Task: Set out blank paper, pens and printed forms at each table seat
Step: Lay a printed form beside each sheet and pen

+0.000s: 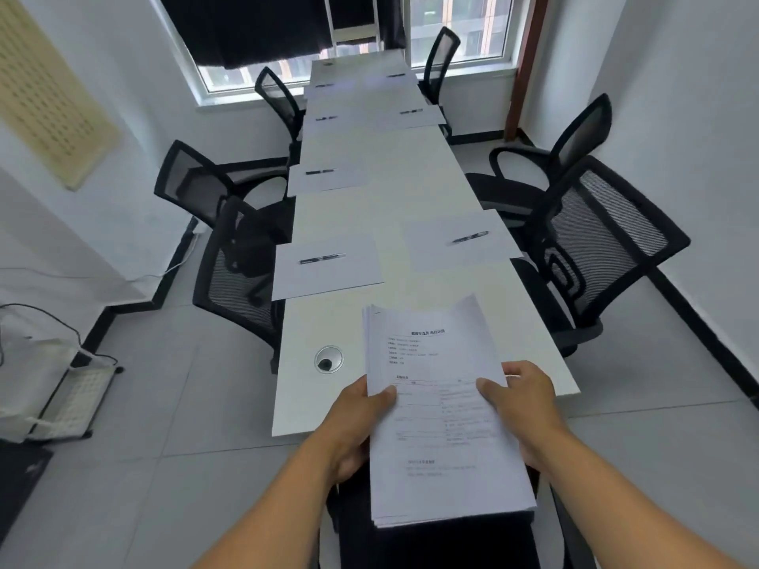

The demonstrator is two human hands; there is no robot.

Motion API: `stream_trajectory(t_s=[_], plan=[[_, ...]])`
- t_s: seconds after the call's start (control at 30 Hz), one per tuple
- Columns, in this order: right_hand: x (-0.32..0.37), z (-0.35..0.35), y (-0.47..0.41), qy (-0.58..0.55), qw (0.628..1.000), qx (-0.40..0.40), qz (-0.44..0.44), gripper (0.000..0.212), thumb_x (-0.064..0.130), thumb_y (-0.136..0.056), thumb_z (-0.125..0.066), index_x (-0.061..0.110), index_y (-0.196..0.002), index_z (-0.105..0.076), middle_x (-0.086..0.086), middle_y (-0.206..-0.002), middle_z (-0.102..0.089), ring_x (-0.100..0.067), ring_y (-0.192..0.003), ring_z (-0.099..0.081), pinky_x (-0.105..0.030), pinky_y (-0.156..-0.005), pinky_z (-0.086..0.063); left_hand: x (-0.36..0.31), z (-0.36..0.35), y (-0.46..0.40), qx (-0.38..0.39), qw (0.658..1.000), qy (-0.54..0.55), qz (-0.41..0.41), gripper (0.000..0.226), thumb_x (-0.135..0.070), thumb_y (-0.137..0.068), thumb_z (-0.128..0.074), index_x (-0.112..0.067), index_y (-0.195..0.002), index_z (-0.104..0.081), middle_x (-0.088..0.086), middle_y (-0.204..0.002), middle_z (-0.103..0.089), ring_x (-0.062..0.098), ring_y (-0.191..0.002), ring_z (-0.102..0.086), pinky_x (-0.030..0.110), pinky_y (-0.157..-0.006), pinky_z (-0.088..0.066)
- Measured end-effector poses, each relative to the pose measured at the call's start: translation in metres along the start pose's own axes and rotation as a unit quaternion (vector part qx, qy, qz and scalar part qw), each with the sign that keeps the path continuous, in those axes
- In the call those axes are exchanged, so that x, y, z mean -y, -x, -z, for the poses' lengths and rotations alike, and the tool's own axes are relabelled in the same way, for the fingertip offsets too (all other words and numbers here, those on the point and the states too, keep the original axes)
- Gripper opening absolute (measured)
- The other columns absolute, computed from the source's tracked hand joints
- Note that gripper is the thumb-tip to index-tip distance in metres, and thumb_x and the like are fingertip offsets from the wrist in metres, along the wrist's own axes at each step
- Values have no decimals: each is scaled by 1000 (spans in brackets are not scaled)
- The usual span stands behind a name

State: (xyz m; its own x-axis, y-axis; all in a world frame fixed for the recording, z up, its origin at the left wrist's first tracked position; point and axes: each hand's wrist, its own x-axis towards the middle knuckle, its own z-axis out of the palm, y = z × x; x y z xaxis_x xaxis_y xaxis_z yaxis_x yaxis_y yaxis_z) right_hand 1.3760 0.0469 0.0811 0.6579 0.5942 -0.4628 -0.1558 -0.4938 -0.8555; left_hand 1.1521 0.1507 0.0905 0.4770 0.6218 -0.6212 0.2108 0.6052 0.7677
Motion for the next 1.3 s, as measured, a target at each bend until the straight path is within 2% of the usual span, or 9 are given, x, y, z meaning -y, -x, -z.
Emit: stream_trajectory(t_s=[0.17, 0.23, 0.33, 0.43, 0.53, 0.77, 0.93, 1.1, 1.3], plan=[[-15, -26, -34, 43, 999, 13, 8, 13, 17, -100, -75, 9, -97, -66, -7, -98, -76, -27, -85, -76, -40, -68, -63, 19, 13, -32, -93, 995, 19, -10, 27, -23, -110, -68, -20, -136, -70, 6, -122, -83, 32, -112, -80, 59, -104, -61], [-23, -30, -48, 49, 998, 33, 3, 22, 20, -103, -71, 3, -91, -62, -8, -95, -75, -26, -79, -73, -35, -64, -58, 27, 15, -37, -108, 993, 34, -7, 26, -27, -110, -68, -21, -135, -70, 6, -122, -83, 32, -111, -81, 59, -103, -61], [-38, -27, -73, 73, 996, 61, 4, 30, 23, -101, -69, 10, -80, -53, -6, -80, -64, -22, -67, -57, -32, -62, -45, 40, 12, -45, -126, 990, 61, -1, 25, -32, -112, -63, -24, -134, -70, 5, -122, -83, 32, -111, -81, 61, -103, -61], [-46, -21, -83, 85, 994, 71, 19, 39, 20, -103, -65, 7, -70, -48, 2, -65, -53, -16, -60, -46, -28, -59, -35, 48, 7, -49, -141, 986, 87, 6, 26, -35, -114, -58, -24, -135, -70, 6, -122, -83, 32, -111, -81, 61, -101, -62], [-53, -16, -92, 100, 992, 68, 43, 45, 20, -104, -66, 5, -69, -43, 0, -64, -45, -18, -62, -39, -31, -63, -29, 48, 2, -52, -137, 985, 106, 14, 28, -38, -114, -56, -25, -136, -69, 7, -124, -82, 34, -114, -80, 63, -103, -60], [-54, -9, -117, 126, 989, 42, 61, 44, 21, -104, -65, 17, -69, -38, 0, -64, -39, -20, -63, -33, -34, -63, -28, 44, 4, -61, -143, 981, 133, 17, 29, -35, -114, -57, -24, -138, -69, 12, -126, -81, 40, -115, -78, 68, -101, -59], [-45, -2, -129, 172, 982, 2, 81, 45, 17, -108, -59, 15, -68, -37, -2, -65, -42, -19, -61, -35, -33, -58, -25, 44, 14, -64, -156, 977, 146, 21, 30, -33, -113, -59, -21, -138, -69, 16, -125, -81, 42, -114, -78, 69, -100, -60], [-44, 6, -145, 204, 976, -38, 72, 44, 14, -109, -55, 14, -68, -38, -5, -66, -47, -21, -59, -38, -33, -56, -27, 46, 24, -60, -165, 974, 153, 23, 29, -31, -113, -59, -16, -136, -70, 18, -122, -81, 42, -109, -80, 61, -91, -64], [-46, 11, -170, 245, 965, -74, 62, 38, 13, -108, -53, 8, -72, -44, -11, -72, -55, -26, -62, -44, -36, -59, -34, 48, 33, -57, -174, 972, 155, 31, 29, -31, -113, -59, -18, -136, -70, 17, -122, -81, 43, -110, -79, 66, -96, -62]])
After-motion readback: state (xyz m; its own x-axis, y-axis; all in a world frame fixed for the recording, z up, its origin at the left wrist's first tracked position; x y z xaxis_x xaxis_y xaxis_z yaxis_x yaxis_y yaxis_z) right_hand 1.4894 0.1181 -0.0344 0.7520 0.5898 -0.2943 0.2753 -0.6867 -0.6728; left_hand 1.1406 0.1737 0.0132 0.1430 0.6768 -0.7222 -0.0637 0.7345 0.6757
